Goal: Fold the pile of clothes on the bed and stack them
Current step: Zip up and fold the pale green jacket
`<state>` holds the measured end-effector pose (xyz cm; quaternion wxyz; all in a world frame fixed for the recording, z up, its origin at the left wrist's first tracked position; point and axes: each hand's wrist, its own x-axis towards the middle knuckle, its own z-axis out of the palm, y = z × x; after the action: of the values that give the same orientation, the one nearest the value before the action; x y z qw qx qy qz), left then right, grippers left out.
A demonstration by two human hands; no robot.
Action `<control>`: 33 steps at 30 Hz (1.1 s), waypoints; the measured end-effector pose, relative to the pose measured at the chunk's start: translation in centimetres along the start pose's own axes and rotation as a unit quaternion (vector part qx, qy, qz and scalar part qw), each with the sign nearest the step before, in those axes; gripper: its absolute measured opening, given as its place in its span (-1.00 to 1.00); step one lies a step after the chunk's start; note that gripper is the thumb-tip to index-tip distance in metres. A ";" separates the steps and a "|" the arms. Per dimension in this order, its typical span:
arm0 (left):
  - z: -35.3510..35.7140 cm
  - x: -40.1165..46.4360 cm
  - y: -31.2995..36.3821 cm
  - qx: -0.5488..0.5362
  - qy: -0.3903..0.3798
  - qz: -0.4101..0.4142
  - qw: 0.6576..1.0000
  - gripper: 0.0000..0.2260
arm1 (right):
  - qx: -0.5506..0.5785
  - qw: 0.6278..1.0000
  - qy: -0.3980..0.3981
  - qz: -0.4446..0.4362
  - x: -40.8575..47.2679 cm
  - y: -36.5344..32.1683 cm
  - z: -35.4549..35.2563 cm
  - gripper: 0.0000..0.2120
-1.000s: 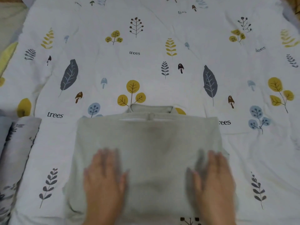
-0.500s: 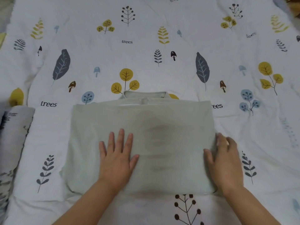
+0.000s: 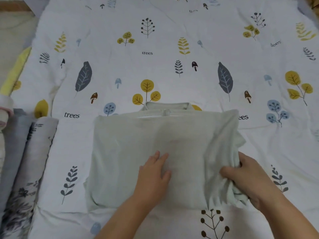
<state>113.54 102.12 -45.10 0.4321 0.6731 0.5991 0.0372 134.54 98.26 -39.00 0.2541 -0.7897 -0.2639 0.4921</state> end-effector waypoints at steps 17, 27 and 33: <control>-7.0 2.4 -3.9 -0.339 0.066 -0.184 0.920 -0.61 | -0.336 0.916 -0.131 -0.176 -4.0 -1.8 19.2 -0.22; -11.6 2.2 -5.5 -0.255 0.126 0.018 0.958 -0.55 | -0.192 0.912 -0.169 -0.320 -6.1 -3.7 20.5 -0.46; -11.6 0.9 -10.3 -0.104 0.179 -0.223 0.953 -0.60 | -0.296 0.913 -0.017 -0.280 -4.4 -3.1 19.2 -0.57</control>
<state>99.26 108.22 -44.71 0.3827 0.4564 0.7940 0.1214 114.83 100.30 -41.58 0.1319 -0.7140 -0.6120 0.3135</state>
